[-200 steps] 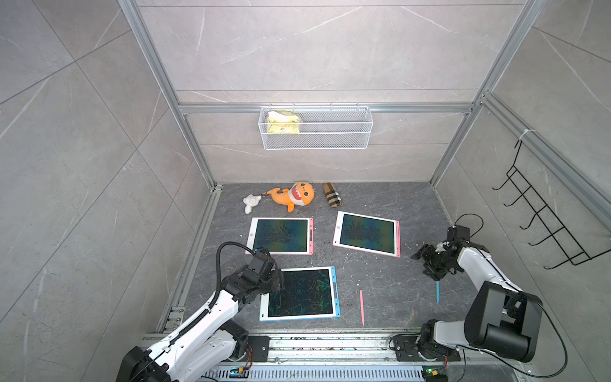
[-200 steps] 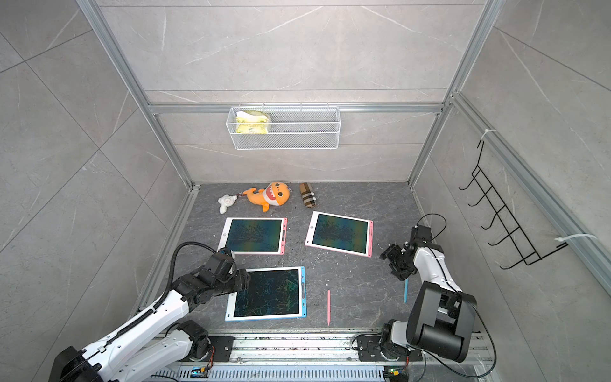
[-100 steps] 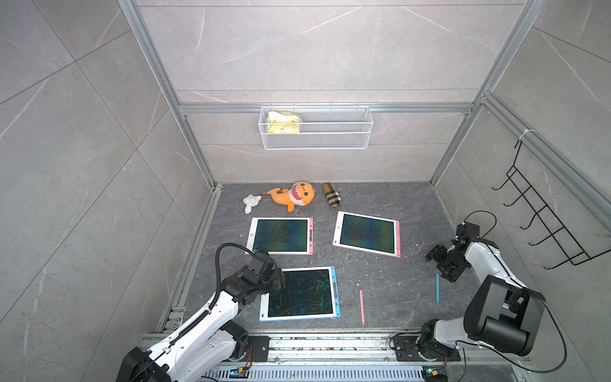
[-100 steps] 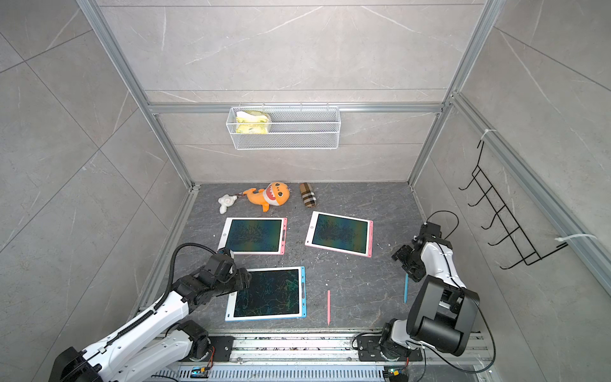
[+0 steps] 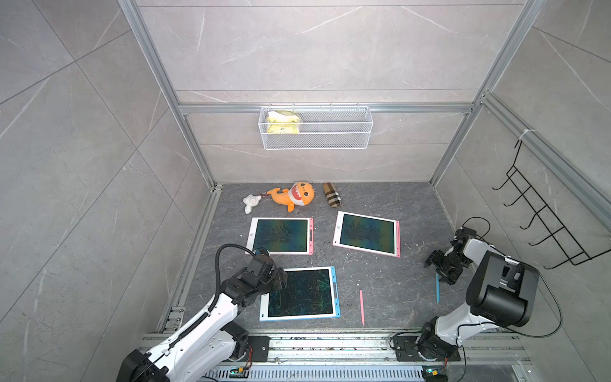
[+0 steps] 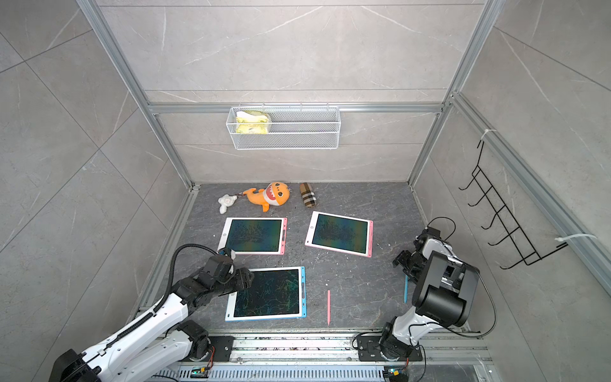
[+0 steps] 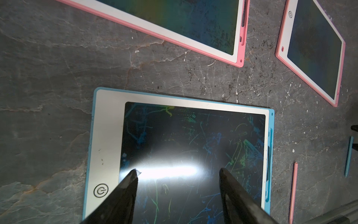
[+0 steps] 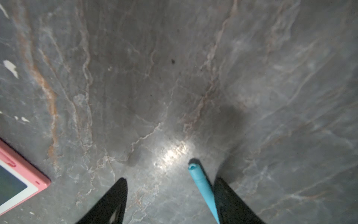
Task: Place the stylus back onto the writing tablet
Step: Adjust the stylus at the center of the board.
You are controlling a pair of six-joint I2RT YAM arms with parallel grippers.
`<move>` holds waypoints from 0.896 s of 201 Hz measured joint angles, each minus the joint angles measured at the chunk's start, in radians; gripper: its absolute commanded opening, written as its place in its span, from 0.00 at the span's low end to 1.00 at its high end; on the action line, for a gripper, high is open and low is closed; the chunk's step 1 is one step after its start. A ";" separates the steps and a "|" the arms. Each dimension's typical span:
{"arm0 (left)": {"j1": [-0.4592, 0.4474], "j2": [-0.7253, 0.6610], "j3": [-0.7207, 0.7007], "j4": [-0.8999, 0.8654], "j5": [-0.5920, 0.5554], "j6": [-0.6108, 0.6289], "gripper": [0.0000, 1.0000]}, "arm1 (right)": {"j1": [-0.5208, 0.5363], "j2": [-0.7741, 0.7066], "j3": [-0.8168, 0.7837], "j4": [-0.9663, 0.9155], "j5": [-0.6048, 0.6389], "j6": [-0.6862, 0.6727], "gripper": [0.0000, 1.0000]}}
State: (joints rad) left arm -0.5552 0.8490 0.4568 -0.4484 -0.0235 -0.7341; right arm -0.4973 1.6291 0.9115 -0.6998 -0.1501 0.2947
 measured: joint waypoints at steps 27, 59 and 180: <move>0.000 -0.010 -0.015 0.001 0.000 0.000 0.68 | 0.003 -0.003 -0.007 0.007 0.002 0.001 0.69; 0.000 0.012 -0.015 0.012 0.001 0.000 0.68 | 0.043 -0.016 -0.023 0.033 -0.021 0.038 0.64; 0.001 0.074 -0.015 0.060 0.010 0.000 0.68 | 0.257 -0.102 0.051 -0.069 -0.059 0.213 0.60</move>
State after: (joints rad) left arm -0.5545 0.9226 0.4419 -0.3885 -0.0135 -0.7338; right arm -0.2405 1.5269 0.9630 -0.7685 -0.2089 0.5076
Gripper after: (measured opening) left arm 0.684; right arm 0.630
